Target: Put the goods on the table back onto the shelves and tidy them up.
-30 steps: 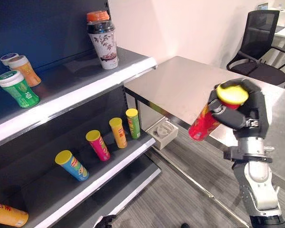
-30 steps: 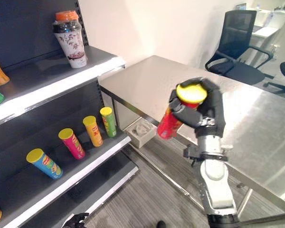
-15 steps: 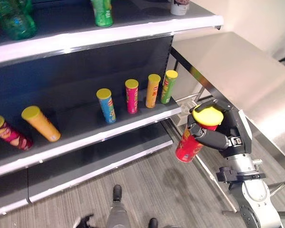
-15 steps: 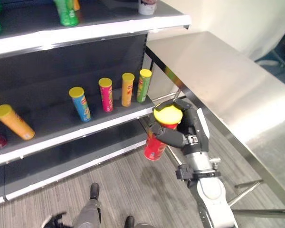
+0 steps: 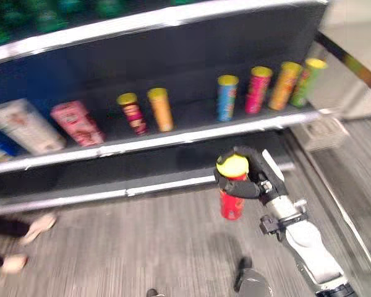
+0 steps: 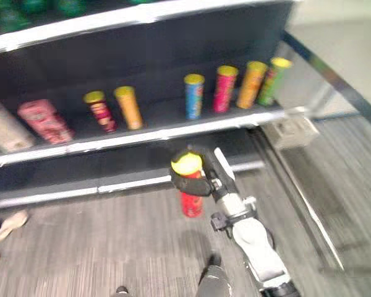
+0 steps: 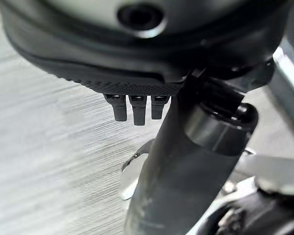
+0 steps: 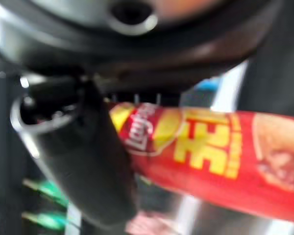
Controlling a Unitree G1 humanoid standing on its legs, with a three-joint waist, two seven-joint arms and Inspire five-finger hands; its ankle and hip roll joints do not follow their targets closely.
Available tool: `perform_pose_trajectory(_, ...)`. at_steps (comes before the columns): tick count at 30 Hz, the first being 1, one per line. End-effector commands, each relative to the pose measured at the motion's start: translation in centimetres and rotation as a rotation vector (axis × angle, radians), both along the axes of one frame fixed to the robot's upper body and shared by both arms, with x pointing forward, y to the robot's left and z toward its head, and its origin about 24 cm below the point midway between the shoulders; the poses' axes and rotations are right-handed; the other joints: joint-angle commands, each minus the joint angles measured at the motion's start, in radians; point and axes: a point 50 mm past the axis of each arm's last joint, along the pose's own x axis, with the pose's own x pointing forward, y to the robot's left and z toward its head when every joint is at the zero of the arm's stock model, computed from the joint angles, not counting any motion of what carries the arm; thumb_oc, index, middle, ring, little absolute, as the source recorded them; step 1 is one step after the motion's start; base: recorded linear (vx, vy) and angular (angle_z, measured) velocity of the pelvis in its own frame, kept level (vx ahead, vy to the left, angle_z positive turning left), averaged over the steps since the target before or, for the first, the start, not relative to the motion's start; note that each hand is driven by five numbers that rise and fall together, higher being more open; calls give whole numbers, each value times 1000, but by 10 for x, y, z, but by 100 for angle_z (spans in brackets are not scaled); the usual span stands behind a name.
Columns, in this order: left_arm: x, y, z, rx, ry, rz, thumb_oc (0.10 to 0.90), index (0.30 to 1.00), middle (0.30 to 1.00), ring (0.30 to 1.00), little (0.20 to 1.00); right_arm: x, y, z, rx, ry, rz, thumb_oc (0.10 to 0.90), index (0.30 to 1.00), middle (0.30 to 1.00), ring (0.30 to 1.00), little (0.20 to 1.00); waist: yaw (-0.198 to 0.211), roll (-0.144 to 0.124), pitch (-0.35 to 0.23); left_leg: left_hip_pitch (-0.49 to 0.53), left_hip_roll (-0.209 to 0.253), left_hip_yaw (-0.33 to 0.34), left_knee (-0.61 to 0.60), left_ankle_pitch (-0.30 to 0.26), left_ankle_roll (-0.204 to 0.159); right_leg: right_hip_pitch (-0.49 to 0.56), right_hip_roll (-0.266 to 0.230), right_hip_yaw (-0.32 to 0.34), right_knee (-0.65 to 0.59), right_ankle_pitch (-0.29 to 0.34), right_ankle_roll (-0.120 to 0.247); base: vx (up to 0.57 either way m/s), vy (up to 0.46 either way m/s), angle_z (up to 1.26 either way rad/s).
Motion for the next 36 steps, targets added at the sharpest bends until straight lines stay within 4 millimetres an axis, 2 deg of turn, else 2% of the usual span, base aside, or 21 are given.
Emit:
perform_pose_trajectory(1, 52, -2, 7, -12, -180, 61, 800, 900, 900, 900, 900, 1, 23, 83, -4, -441, 27, 400, 300, 300, 300, 300, -31, 30, -46, -87, 5, -68, -29, 76, 21, 244, -41, -36, -333, 143, 48, 222, 746, 142)
perform_pose_trajectory(2, 62, 11, 11, 24, -204, 75, 800, 900, 900, 900, 900, 5, 22, 87, -1, -472, -27, 400, 300, 300, 300, 300, -6, -8, -28, -123, -74, -96, 33, 12, 75, 227, -109, -19, -274, 173, 43, 126, 523, 65)
perform_pose_trajectory(4, 70, 23, 15, 60, -225, 56, 800, 900, 900, 900, 900, 10, 22, 90, -1, -492, -49, 400, 300, 300, 300, 300, -2, -25, 5, -117, -118, -85, 44, -14, 117, 183, -132, 0, -171, 208, 32, 54, 426, -10)
perform_pose_trajectory(5, 72, 24, 16, 62, -227, 44, 800, 900, 900, 900, 900, 9, 22, 91, 6, -500, -51, 400, 300, 300, 300, 300, -7, -25, 15, -103, -126, -76, 30, -15, 129, 146, -115, 20, -116, 193, 22, 138, 444, -61)
perform_pose_trajectory(6, 74, 20, 16, 45, -214, -33, 800, 900, 900, 900, 900, 3, 17, 86, -2, -481, -58, 400, 300, 300, 300, 300, -52, -16, 26, -53, -145, -68, -15, -13, 146, 77, 30, 120, -86, 96, -7, 222, 332, -74)
perform_pose_trajectory(7, 79, 13, 16, 21, -214, -131, 800, 900, 900, 900, 900, 2, 14, 84, -27, -470, -61, 400, 300, 300, 300, 300, -59, -19, 24, -24, -155, -55, -35, -24, 149, 85, 100, 125, -134, 46, -19, 235, 246, -73)
perform_pose_trajectory(8, 78, 14, 16, 25, -217, -127, 800, 900, 900, 900, 900, 2, 13, 79, 7, -449, -72, 400, 300, 300, 300, 300, -62, -24, 24, -16, -156, -60, -33, -31, 148, 90, 105, 139, -151, 52, -5, 159, 19, -52)
perform_pose_trajectory(11, 80, 12, 16, 13, -226, -88, 800, 900, 900, 900, 900, -1, 8, 65, 54, -376, -82, 400, 300, 300, 300, 300, -67, -45, 6, -6, -161, -52, -36, -17, 150, 113, 142, 180, -227, 86, -14, 68, -77, -7)
perform_pose_trajectory(13, 80, 7, 16, -18, -247, -44, 800, 900, 900, 900, 900, -3, 2, 60, 82, -349, -109, 400, 300, 300, 300, 300, -60, -50, -10, 7, -157, -50, -43, -14, 144, 142, 143, 169, -258, 94, -10, 179, -97, 34)
perform_pose_trajectory(15, 75, -6, 13, -60, -228, -104, 800, 900, 900, 900, 900, -5, -5, 54, 103, -320, -142, 400, 300, 300, 300, 300, -60, -54, -28, 25, -147, -60, -60, -5, 136, 173, 148, 151, -280, 90, -8, 151, -101, 1)
perform_pose_trajectory(16, 24, -1, 1, -95, -116, 251, 800, 900, 900, 900, 900, -39, -42, 11, 38, -131, -245, 400, 300, 300, 300, 300, -87, -64, 39, -116, -177, -133, 20, -2, 131, 142, 291, 197, -311, 26, -87, 76, -2, 0)
perform_pose_trajectory(19, 31, -1, 3, -97, -143, 202, 800, 900, 900, 900, 900, -42, -41, 8, 14, -120, -260, 400, 300, 300, 300, 300, -91, -52, 21, -60, -181, -122, -37, 11, 131, 166, 290, 199, -329, 33, -78, 21, 31, 5)
perform_pose_trajectory(22, 32, -3, 3, -103, -144, 201, 800, 900, 900, 900, 900, -41, -37, 4, 43, -105, -244, 400, 300, 300, 300, 300, -91, -59, 27, -63, -173, -118, 26, -18, 128, 178, 284, 210, -309, 24, -80, -7, -14, -8)
perform_pose_trajectory(24, 35, -4, 3, -109, -153, 204, 800, 900, 900, 900, 900, -40, -37, 5, 61, -111, -243, 400, 300, 300, 300, 300, -93, -69, 42, -104, -155, -113, 163, -47, 124, 177, 281, 216, -288, 8, -93, -59, -63, -15)
perform_pose_trajectory(26, 40, -5, 4, -120, -176, 236, 800, 900, 900, 900, 900, -41, -38, 3, 54, -98, -248, 400, 300, 300, 300, 300, -86, -84, 71, -211, -116, -129, 376, -39, 108, 188, 286, 226, -269, -6, -121, -27, -65, -1)
perform_pose_trajectory(29, 47, -5, 6, -113, -208, 252, 800, 900, 900, 900, 900, -42, -39, 0, 35, -83, -265, 400, 300, 300, 300, 300, -79, -91, 83, -257, -105, -164, 413, -40, 107, 209, 284, 219, -270, -19, -123, 52, 21, 11)
perform_pose_trajectory(30, 51, -4, 7, -110, -223, 264, 800, 900, 900, 900, 900, -43, -40, -3, 28, -70, -279, 400, 300, 300, 300, 300, -78, -95, 79, -257, -88, -160, 359, -47, 114, 217, 273, 213, -270, -24, -113, 239, 193, -11)
perform_pose_trajectory(31, 51, -4, 7, -99, -218, 265, 800, 900, 900, 900, 900, -42, -40, -6, 16, -57, -299, 400, 300, 300, 300, 300, -69, -84, 68, -263, -38, -173, 203, 51, 100, 228, 262, 208, -267, -36, -100, 324, 281, -25)
perform_pose_trajectory(33, 47, -5, 5, -87, -192, 276, 800, 900, 900, 900, 900, -42, -40, -6, 5, -56, -315, 400, 300, 300, 300, 300, -57, -70, 63, -285, 0, -198, 33, 126, 79, 249, 251, 209, -269, -63, -88, 347, 303, -16)
perform_pose_trajectory(35, 37, -8, 1, -85, -151, 309, 800, 900, 900, 900, 900, -45, -43, -7, -1, -51, -333, 400, 300, 300, 300, 300, -51, -62, 50, -308, 26, -212, -53, 149, 56, 299, 230, 211, -277, -102, -72, 402, 291, 12)
perform_pose_trajectory(36, 31, -9, 0, -88, -136, 342, 800, 900, 900, 900, 900, -49, -42, -8, 6, -39, -331, 400, 300, 300, 300, 300, -49, -48, 34, -291, 35, -190, -83, 162, 52, 302, 229, 221, -271, -102, -63, 430, 332, 8)
